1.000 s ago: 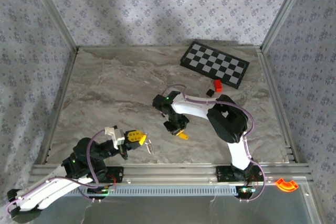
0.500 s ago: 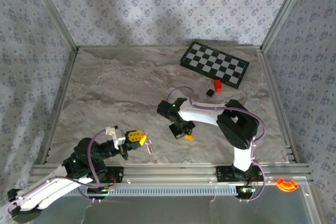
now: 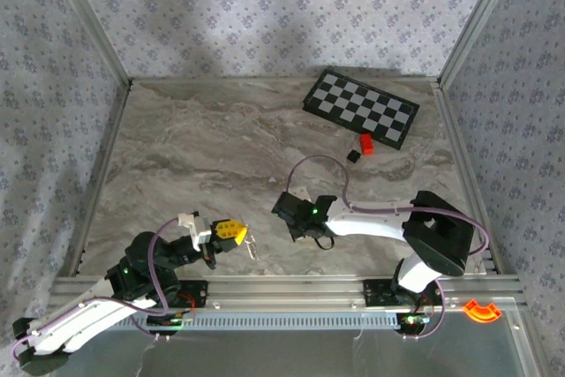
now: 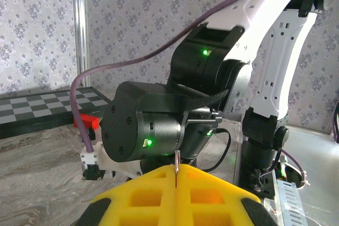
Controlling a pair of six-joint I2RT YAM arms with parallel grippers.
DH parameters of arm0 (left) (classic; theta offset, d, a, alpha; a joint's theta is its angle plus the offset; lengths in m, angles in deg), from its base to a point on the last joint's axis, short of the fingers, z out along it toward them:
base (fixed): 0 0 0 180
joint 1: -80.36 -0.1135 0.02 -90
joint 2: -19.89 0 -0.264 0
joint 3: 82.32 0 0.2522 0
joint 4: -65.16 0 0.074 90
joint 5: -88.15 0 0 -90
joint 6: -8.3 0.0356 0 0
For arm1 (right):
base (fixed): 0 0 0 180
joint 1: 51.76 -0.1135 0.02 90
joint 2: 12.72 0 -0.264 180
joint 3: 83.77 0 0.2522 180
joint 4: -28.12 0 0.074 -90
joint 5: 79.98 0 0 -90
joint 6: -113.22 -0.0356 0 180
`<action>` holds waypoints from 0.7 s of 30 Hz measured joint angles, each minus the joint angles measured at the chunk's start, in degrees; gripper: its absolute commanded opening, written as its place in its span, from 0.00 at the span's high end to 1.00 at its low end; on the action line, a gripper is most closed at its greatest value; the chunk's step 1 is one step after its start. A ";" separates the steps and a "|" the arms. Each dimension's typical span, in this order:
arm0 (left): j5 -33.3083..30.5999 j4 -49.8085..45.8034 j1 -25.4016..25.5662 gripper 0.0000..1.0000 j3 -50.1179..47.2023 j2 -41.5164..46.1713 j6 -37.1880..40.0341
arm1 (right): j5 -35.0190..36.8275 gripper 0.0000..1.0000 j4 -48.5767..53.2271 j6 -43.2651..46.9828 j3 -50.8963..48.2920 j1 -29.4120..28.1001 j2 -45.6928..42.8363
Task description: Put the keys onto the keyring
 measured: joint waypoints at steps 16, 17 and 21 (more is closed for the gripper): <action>0.00 0.00 0.00 1.00 -0.02 0.07 -0.22 | 1.95 0.71 -5.38 -0.28 -2.01 0.07 -0.46; 0.00 0.00 0.00 1.00 -0.02 0.07 -0.22 | 2.01 0.68 -4.20 0.22 -1.42 0.07 -0.85; 0.00 -0.02 0.00 1.00 -0.02 0.07 -0.22 | 1.18 0.57 2.38 3.06 3.69 0.76 -3.39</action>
